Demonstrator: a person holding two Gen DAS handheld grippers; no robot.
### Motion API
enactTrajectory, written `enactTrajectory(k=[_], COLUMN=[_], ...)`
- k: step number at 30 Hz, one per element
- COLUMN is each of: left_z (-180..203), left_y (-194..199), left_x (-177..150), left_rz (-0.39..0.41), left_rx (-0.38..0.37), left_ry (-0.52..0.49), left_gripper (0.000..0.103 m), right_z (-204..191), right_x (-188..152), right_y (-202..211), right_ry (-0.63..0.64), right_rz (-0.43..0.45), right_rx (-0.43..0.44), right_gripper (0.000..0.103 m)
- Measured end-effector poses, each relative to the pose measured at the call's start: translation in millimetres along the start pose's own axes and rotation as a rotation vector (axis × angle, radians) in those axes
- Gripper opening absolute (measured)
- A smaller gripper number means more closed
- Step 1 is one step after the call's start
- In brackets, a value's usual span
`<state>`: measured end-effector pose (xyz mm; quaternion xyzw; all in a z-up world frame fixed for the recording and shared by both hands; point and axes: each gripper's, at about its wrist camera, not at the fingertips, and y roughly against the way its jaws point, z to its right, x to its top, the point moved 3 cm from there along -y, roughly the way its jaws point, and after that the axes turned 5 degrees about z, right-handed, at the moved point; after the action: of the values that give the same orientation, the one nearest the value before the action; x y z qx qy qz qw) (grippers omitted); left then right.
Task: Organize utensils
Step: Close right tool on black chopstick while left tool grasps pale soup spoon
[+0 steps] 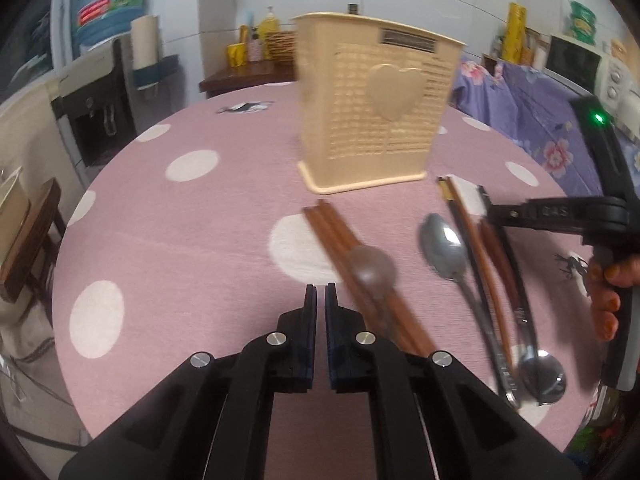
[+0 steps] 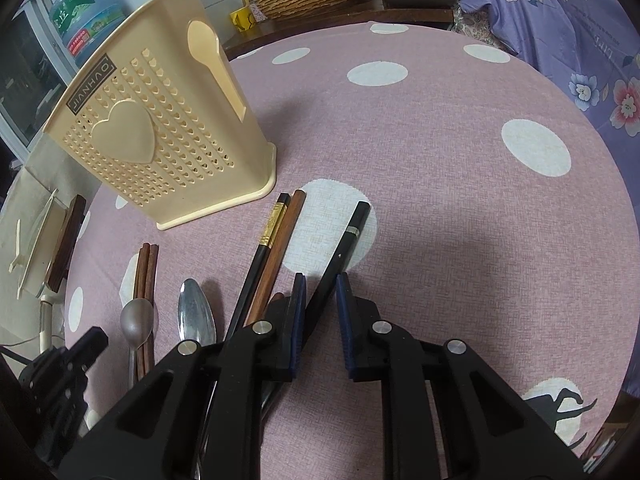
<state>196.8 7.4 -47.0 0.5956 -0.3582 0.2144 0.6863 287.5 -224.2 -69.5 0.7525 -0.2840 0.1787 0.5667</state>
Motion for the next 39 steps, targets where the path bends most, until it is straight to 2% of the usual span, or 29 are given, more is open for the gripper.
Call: enactTrajectory(k=[3,5,7,8,9,11,13,15,17,18,21,24,31,36,39], left_z=[-15,-10,4,10,15,26,35,42,41,38,32,17,-24,-41,-37], left_y=[-1,4,6,5,4,-1,-9,-20,-28,-25,-18,-13,-12,-8,-8], left_x=[0,1,0,0,1,2,3,3,4,5,7,10,5,3,5], left_rz=[0.003,0.02,0.025,0.028,0.033,0.022,0.012,-0.012,-0.056,-0.043,-0.014,-0.013,-0.028,-0.022,-0.018], left_rx=[0.024,0.003,-0.028,-0.036,-0.047,-0.065,-0.053,-0.049,-0.06,-0.064,-0.023,-0.049,-0.004,0.006,0.003], left_ry=[0.045,0.051,0.031,0.025,0.024,0.014,-0.022,-0.044,-0.036,-0.031,-0.058,-0.017,0.053,0.099,0.086], left_gripper=[0.006,0.009,0.038,0.065,0.07,0.07,0.063,0.045,0.033,0.025,0.012,0.009,0.009,0.009,0.009], right_z=[0,0,0,-1,-1,0,0,0,-1,-1,-1,-1,1,0,0], right_x=[1,1,1,1,1,1,1,1,1,1,0,0,0,1,1], right_y=[0,-1,-1,-1,-1,0,0,-1,-1,-1,-1,-1,-2,-2,-2], right_ry=[-0.003,-0.004,-0.006,-0.006,-0.006,-0.007,-0.009,-0.009,-0.005,-0.003,0.003,-0.001,-0.003,-0.001,-0.001], right_rz=[0.001,0.002,0.002,0.002,0.003,0.004,0.004,0.005,0.006,0.008,0.01,0.009,0.008,0.011,0.014], right_rx=[0.003,0.003,0.003,0.002,0.003,0.008,0.01,0.007,0.002,0.001,0.0,0.005,0.01,0.011,0.009], right_gripper=[0.016,0.017,0.016,0.016,0.017,0.016,0.016,0.017,0.017,0.017,0.017,0.016,0.016,0.016,0.016])
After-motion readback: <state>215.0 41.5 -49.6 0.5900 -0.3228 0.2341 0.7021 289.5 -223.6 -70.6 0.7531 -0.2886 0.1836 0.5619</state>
